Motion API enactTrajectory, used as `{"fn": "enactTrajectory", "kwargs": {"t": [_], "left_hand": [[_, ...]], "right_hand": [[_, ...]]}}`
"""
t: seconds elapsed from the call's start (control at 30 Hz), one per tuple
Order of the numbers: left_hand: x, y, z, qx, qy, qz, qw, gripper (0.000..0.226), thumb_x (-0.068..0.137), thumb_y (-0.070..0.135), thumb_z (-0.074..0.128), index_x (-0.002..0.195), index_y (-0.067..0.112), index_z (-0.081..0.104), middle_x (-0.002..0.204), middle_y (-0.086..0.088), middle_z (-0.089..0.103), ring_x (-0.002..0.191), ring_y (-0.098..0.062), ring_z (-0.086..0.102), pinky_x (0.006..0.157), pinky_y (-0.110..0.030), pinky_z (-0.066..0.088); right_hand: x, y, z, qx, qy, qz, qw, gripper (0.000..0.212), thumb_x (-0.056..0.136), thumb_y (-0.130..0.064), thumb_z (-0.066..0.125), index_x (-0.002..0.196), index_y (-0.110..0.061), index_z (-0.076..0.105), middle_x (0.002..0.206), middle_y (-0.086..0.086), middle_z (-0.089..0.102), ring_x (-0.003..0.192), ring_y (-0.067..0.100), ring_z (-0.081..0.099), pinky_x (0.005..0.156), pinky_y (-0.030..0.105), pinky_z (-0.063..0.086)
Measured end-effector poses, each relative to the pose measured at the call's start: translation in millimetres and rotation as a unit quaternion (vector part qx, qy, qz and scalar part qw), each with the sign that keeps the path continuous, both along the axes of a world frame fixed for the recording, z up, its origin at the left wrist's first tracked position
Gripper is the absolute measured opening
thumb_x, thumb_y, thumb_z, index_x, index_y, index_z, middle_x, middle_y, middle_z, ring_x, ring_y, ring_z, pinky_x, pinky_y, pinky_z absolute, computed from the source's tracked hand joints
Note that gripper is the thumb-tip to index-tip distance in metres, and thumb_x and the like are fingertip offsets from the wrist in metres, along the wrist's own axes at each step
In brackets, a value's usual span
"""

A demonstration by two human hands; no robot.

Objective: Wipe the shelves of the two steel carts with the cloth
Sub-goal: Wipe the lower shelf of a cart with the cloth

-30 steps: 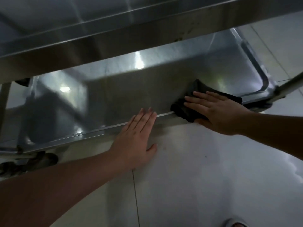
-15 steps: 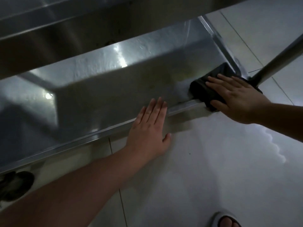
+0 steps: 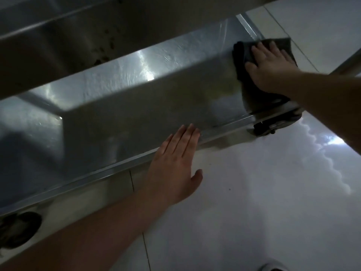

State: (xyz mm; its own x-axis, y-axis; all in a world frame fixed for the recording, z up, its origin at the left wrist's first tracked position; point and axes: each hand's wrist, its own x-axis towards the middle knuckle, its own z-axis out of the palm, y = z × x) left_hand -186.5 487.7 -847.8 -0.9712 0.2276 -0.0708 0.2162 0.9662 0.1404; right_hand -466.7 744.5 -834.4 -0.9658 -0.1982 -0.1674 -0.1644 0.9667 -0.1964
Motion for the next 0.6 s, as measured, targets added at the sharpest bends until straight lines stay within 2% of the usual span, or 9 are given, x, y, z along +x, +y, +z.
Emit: {"fn": "enactTrajectory", "kwargs": {"t": [0.1,0.2,0.23,0.3,0.37,0.43,0.53,0.6], "left_hand": [[0.6,-0.7,-0.5,0.008,0.005,0.007,1.000,0.100,0.089,0.052,0.061,0.169,0.015,0.013,0.177,-0.003,0.012,0.164,-0.018,0.005,0.131,-0.042,0.013],[0.4,-0.6,-0.9,-0.006,0.005,0.002,1.000,0.100,0.089,0.054,0.058,0.169,0.014,0.015,0.177,-0.004,0.013,0.164,-0.019,0.006,0.131,-0.042,0.013],[1.3,-0.4,-1.4,-0.009,0.006,0.005,1.000,0.100,0.088,0.055,0.058,0.169,0.013,0.016,0.177,-0.004,0.013,0.164,-0.019,0.007,0.131,-0.042,0.014],[1.2,1.6,-2.8,-0.011,0.013,0.009,1.000,0.101,0.087,0.054,0.061,0.168,0.011,0.019,0.177,-0.005,0.015,0.163,-0.020,0.010,0.130,-0.044,0.017],[2.5,4.1,-5.0,-0.012,0.024,0.009,1.000,0.103,0.084,0.053,0.063,0.168,0.011,0.020,0.176,-0.006,0.017,0.163,-0.021,0.012,0.130,-0.044,0.018],[3.8,4.9,-5.7,-0.012,0.032,0.011,0.999,0.104,0.082,0.051,0.064,0.168,0.010,0.021,0.176,-0.005,0.018,0.163,-0.021,0.014,0.130,-0.044,0.018],[2.2,3.5,-5.2,-0.013,0.029,0.006,0.999,0.104,0.081,0.051,0.063,0.168,0.010,0.021,0.176,-0.005,0.017,0.163,-0.021,0.013,0.130,-0.044,0.018],[1.5,3.7,-4.5,-0.006,0.018,0.006,1.000,0.103,0.083,0.051,0.061,0.168,0.012,0.018,0.177,-0.004,0.013,0.163,-0.020,0.009,0.130,-0.045,0.018]], "right_hand": [[-16.6,-28.8,3.4,-0.005,-0.004,0.014,1.000,0.080,0.095,-0.063,0.017,0.166,-0.025,0.012,0.175,-0.005,0.007,0.161,0.022,0.000,0.126,0.044,0.000],[19.3,-51.9,10.2,0.002,-0.042,0.107,0.993,0.079,0.096,-0.062,0.024,0.166,-0.030,0.009,0.175,-0.006,0.003,0.161,0.020,-0.002,0.126,0.040,0.000],[40.6,-52.4,7.6,0.007,-0.046,0.160,0.986,0.078,0.097,-0.063,0.027,0.166,-0.033,0.007,0.175,-0.010,0.000,0.160,0.016,-0.006,0.125,0.037,-0.002],[78.8,-44.1,7.2,-0.005,-0.065,0.277,0.959,0.077,0.094,-0.072,0.024,0.163,-0.048,-0.002,0.168,-0.029,-0.010,0.154,-0.001,-0.020,0.122,0.028,-0.010],[91.3,-25.1,15.0,-0.032,-0.107,0.340,0.934,0.076,0.088,-0.081,0.018,0.157,-0.060,-0.005,0.155,-0.047,-0.019,0.144,-0.018,-0.026,0.116,0.019,-0.016],[77.6,-6.0,19.8,-0.020,-0.087,0.317,0.944,0.077,0.086,-0.081,0.021,0.157,-0.060,-0.001,0.158,-0.045,-0.014,0.148,-0.015,-0.021,0.117,0.022,-0.015],[27.1,13.0,15.4,0.029,0.002,0.172,0.985,0.082,0.089,-0.076,0.019,0.163,-0.044,0.009,0.173,-0.017,0.007,0.159,0.010,0.000,0.127,0.040,-0.002],[-8.6,8.9,9.2,0.029,0.030,0.090,0.995,0.081,0.092,-0.071,0.019,0.164,-0.034,0.014,0.174,-0.009,0.012,0.160,0.019,0.005,0.128,0.047,0.006]]}}
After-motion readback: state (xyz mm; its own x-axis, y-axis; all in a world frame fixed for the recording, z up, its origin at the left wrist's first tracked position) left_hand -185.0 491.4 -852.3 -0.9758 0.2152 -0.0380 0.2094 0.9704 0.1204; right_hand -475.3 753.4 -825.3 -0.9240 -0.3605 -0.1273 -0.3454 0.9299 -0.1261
